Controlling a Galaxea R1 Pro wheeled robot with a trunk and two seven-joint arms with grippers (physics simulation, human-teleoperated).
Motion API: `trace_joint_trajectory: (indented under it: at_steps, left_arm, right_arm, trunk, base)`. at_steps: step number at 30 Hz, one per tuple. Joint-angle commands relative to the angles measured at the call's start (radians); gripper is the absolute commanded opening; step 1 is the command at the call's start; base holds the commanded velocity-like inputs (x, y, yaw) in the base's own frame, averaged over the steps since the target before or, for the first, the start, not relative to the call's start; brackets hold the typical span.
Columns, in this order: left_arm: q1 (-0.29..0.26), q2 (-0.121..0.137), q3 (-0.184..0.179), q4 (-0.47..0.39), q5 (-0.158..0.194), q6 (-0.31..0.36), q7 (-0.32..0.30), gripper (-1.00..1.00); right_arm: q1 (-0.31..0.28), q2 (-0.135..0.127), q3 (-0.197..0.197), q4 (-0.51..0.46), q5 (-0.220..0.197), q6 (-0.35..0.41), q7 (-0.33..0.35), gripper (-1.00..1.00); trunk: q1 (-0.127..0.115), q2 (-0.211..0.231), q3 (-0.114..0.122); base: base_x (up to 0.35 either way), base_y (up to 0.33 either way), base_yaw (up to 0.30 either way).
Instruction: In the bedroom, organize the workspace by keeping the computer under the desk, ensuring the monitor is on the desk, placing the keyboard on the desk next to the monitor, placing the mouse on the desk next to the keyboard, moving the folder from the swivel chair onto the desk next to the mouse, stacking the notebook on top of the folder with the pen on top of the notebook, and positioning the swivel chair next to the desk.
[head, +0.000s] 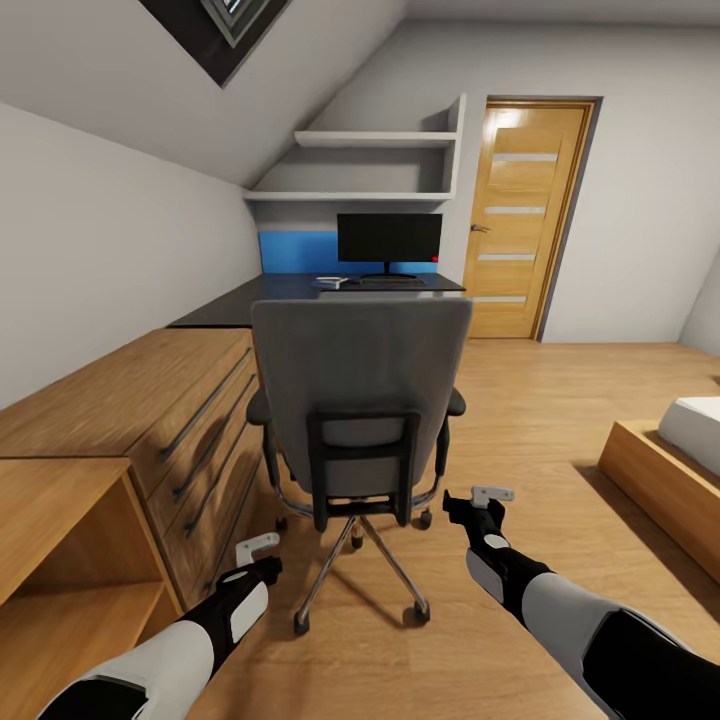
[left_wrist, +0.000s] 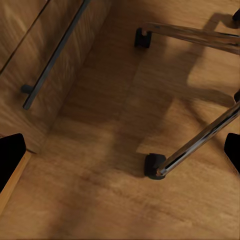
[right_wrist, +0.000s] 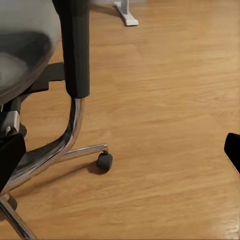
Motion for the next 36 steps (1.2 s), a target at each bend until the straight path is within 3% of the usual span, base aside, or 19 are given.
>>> trace_joint_trajectory:
  at_steps: [1, 10, 25, 36]
  left_arm:
    - [0.000, 0.000, -0.009, -0.001, 0.008, 0.001, 0.006, 1.00]
    - [0.000, -0.004, -0.015, 0.003, 0.007, 0.001, 0.006, 1.00]
    - [0.000, -0.007, -0.018, 0.005, 0.006, 0.002, 0.005, 1.00]
    - [0.000, -0.007, -0.018, 0.005, 0.004, 0.002, 0.005, 1.00]
  right_arm:
    - [0.000, -0.001, 0.009, -0.002, -0.003, -0.001, -0.005, 1.00]
    - [0.015, 0.013, 0.008, -0.002, 0.045, -0.009, -0.005, 1.00]
    - [0.015, 0.025, 0.008, -0.001, 0.052, -0.013, -0.005, 1.00]
    - [0.015, 0.025, 0.008, -0.001, 0.052, -0.013, -0.005, 1.00]
  trunk:
    - [0.000, 0.000, -0.001]
    - [0.000, 0.000, -0.001]
    - [0.000, 0.000, -0.001]
    - [0.000, 0.000, -0.001]
  base:
    - [0.091, 0.000, 0.000]
    - [0.110, -0.002, 0.000]
    - [0.164, 0.000, 0.000]
    - [0.295, 0.000, -0.057]
